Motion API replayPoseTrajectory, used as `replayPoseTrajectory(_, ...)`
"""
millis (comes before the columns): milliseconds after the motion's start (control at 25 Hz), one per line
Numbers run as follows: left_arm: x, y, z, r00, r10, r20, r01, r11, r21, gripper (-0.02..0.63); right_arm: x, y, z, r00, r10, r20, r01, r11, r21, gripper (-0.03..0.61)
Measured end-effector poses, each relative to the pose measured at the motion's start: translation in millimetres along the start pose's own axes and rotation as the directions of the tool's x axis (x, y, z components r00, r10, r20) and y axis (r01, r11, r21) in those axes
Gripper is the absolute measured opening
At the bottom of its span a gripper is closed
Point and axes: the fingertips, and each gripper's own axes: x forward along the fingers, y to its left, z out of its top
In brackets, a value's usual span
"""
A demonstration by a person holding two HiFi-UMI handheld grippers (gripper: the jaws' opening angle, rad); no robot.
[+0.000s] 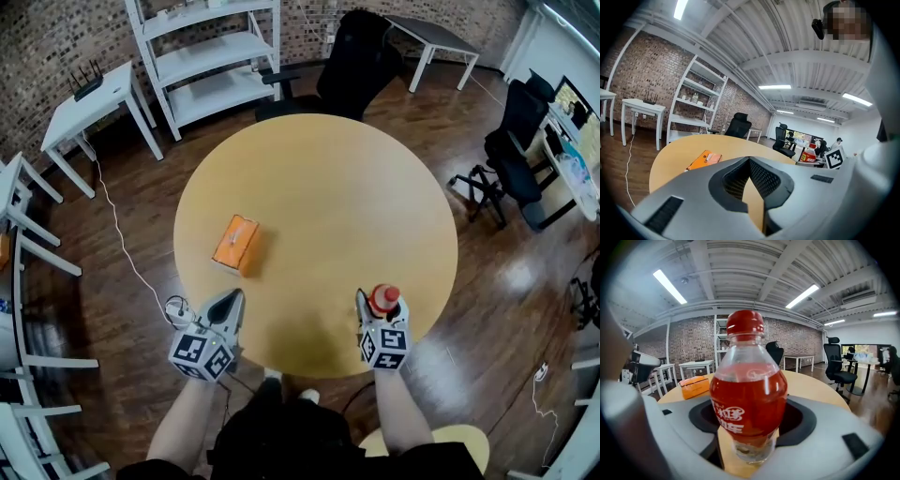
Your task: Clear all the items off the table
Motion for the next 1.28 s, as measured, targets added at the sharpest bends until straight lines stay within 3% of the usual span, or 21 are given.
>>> replayPoseTrajectory(160,-4,-1,-9,1.000,-0.004,-0.020,0.004,1.000,-0.003,0.000,0,2,-21,0.999,-0.010,-0.040,0.011,1.000,0.025,0.319)
replayPoseTrajectory(480,-15,-5,-16,0.999,-0.007,-0.038,0.007,1.000,0.000,0.000,-2,4,-26,1.000,-0.019,0.000,0.019,0.999,0.035,0.325)
replayPoseTrajectory(680,-13,-18,-4,0.998,-0.061,-0.030,0.061,0.998,0.008,0.000,2,0,-24,0.999,-0.015,-0.042,0.019,0.995,0.095,0.383)
replayPoseTrajectory(1080,6,-51,60,0.983,-0.139,0.118,0.134,0.990,0.043,0.000,-32,15,30,0.997,0.070,0.037,-0.072,0.996,0.059,0.383)
replayPoseTrajectory(1280,22,-83,80,0.962,-0.220,0.161,0.214,0.975,0.051,0.000,-68,8,68,0.988,0.044,0.150,-0.054,0.997,0.058,0.383)
